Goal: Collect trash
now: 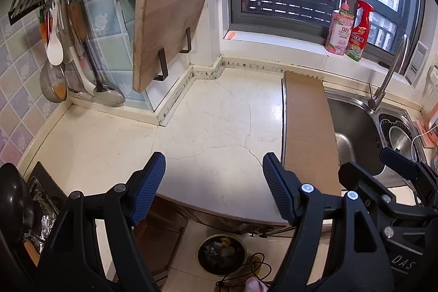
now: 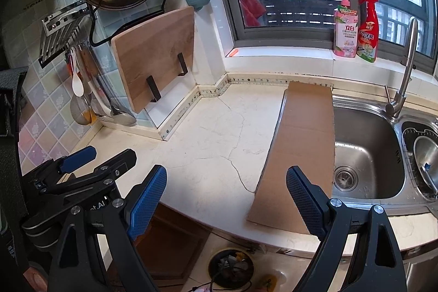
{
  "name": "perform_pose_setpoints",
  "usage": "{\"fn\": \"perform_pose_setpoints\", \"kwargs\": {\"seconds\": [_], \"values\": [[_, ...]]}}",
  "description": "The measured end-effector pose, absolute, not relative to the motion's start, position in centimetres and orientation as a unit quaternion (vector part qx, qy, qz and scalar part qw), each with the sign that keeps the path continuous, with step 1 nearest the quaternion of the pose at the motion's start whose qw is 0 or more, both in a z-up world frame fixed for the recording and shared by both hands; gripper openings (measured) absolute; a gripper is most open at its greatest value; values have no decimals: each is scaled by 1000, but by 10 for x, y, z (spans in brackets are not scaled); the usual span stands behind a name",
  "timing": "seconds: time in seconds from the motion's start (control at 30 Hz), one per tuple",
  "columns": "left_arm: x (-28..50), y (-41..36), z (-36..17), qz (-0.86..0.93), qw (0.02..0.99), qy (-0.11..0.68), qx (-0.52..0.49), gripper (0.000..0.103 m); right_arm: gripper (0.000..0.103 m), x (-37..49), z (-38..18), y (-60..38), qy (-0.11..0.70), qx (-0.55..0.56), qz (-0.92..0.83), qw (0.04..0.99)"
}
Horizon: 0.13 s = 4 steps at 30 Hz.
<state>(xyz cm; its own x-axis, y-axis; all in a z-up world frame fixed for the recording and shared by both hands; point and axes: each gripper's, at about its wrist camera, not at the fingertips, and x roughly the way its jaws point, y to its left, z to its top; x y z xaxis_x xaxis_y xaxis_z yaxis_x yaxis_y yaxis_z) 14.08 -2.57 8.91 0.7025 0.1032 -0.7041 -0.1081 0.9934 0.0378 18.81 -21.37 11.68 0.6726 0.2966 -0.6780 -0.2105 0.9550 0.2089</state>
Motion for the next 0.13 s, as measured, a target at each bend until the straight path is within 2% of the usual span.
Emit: {"fn": "perform_pose_setpoints", "kwargs": {"seconds": [0.13], "values": [[148, -27, 86, 59, 920, 386, -5, 71, 90, 196, 114, -215, 383, 57, 138, 912]]}}
